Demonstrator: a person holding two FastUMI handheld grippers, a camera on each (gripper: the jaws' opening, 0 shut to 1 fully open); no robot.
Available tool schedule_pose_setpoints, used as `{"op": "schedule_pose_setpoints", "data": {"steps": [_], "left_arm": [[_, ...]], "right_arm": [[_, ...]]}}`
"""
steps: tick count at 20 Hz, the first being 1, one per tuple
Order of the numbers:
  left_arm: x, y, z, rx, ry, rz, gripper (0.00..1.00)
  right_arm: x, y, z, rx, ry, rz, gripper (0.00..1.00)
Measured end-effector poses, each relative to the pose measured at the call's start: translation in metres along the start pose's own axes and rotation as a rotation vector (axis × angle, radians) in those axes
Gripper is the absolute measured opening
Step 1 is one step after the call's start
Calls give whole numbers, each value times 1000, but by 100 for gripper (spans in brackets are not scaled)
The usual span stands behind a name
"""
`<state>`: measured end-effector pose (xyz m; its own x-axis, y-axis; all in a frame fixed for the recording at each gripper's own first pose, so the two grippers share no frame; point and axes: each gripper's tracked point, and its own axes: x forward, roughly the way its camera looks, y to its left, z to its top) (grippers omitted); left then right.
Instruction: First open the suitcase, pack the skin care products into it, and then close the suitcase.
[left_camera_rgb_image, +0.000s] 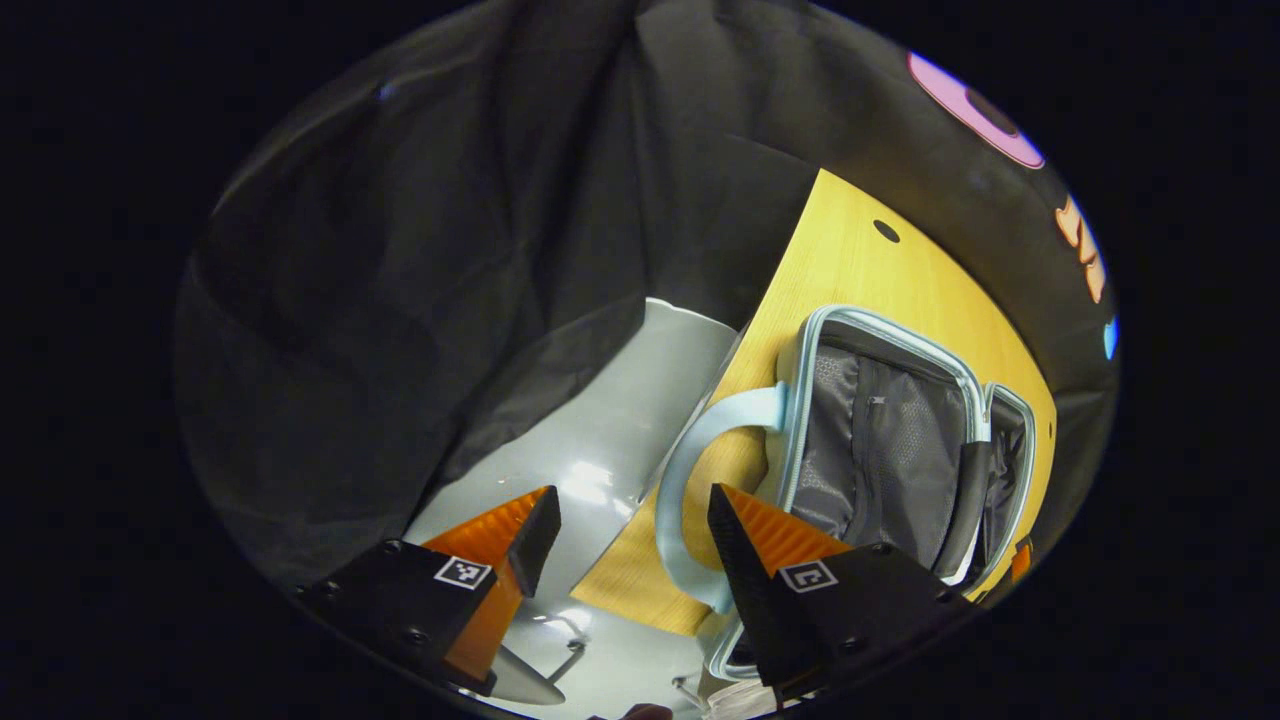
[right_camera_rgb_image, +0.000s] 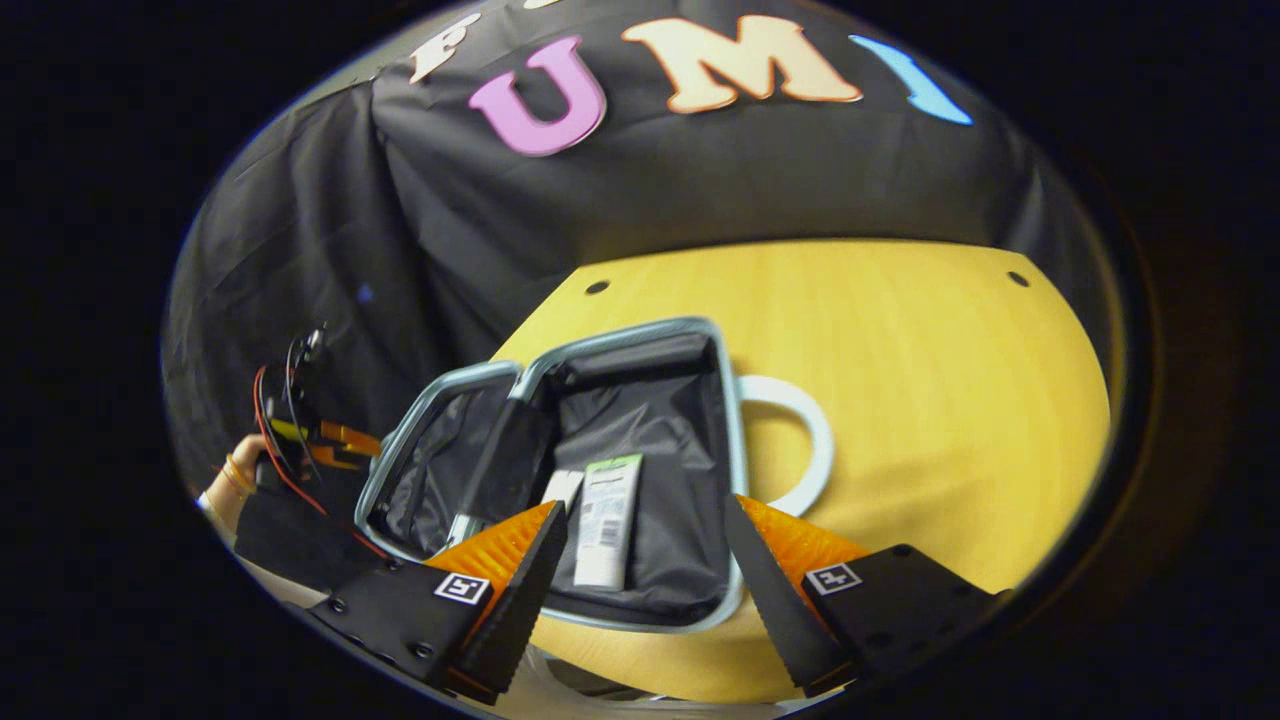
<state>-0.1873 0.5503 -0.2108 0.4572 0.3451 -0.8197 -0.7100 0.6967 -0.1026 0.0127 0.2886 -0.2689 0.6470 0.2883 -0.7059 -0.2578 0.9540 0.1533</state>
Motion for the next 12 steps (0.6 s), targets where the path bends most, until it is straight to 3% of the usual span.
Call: {"op": "schedule_pose_setpoints", "data": {"steps": [6, 7, 9, 10, 12], "left_arm": [[34, -5, -6, -31, 52, -22, 80], [37, -7, -8, -44, 70, -30, 71], [43, -18, -16, -71, 108, -72, 37], [43, -17, -16, -84, 110, -56, 18], [45, -16, -15, -104, 99, -46, 12]], "right_arm": [[-52, -97, 22, 62, -98, -223, 98], [-61, -108, 23, 64, -109, -256, 98], [-72, -118, 24, 82, -131, -286, 98], [-75, -118, 21, 92, -134, -290, 98], [-74, -118, 14, 105, -126, -290, 98]]}}
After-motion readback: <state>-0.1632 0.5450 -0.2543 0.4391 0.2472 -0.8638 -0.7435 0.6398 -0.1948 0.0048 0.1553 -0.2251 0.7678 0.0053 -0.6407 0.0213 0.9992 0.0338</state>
